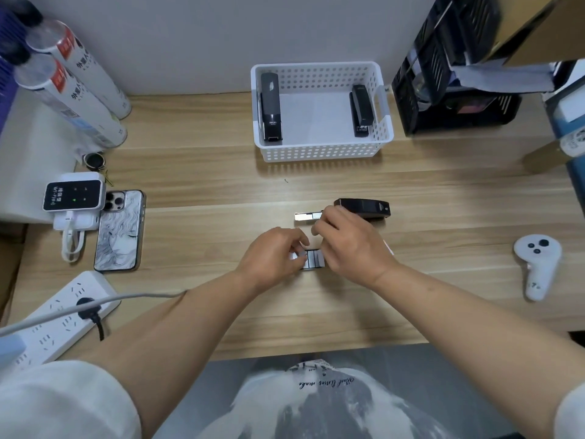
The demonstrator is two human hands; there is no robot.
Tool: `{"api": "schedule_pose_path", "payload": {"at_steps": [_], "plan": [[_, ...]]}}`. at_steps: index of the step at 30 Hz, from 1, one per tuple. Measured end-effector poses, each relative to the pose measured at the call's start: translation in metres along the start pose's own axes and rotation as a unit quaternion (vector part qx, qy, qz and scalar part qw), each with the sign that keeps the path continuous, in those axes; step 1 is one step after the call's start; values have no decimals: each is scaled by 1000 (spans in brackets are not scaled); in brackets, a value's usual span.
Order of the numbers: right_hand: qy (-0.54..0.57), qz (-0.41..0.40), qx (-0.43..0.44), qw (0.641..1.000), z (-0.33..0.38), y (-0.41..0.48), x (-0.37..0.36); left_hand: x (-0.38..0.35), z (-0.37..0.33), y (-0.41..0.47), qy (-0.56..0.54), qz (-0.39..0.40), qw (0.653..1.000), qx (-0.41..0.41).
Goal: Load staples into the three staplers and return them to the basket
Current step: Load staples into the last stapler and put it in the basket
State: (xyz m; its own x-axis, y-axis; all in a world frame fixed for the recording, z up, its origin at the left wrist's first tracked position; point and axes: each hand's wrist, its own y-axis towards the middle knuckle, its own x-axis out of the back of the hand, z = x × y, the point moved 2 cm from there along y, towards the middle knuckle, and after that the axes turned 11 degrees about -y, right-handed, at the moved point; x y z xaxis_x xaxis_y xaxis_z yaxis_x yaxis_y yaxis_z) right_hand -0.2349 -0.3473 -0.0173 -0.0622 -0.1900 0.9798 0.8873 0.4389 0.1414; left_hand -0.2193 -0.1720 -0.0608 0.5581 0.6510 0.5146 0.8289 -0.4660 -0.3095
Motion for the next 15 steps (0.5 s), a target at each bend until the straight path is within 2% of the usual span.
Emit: {"api": "schedule_pose_path", "payload": {"at_steps": [3, 6, 11, 15], "plan": [[104, 78, -77, 988, 6, -14, -15, -6, -2, -4, 13, -26, 999, -33], [224, 136, -161, 951, 9, -26, -31, -9, -1, -7, -41, -38, 998, -14], [249, 139, -176, 942, 16, -31, -36, -8, 2, -9, -127, -46, 991, 18], [238, 92, -179, 950, 18, -26, -36, -5, 2, -9, -163, -56, 985, 30]]}}
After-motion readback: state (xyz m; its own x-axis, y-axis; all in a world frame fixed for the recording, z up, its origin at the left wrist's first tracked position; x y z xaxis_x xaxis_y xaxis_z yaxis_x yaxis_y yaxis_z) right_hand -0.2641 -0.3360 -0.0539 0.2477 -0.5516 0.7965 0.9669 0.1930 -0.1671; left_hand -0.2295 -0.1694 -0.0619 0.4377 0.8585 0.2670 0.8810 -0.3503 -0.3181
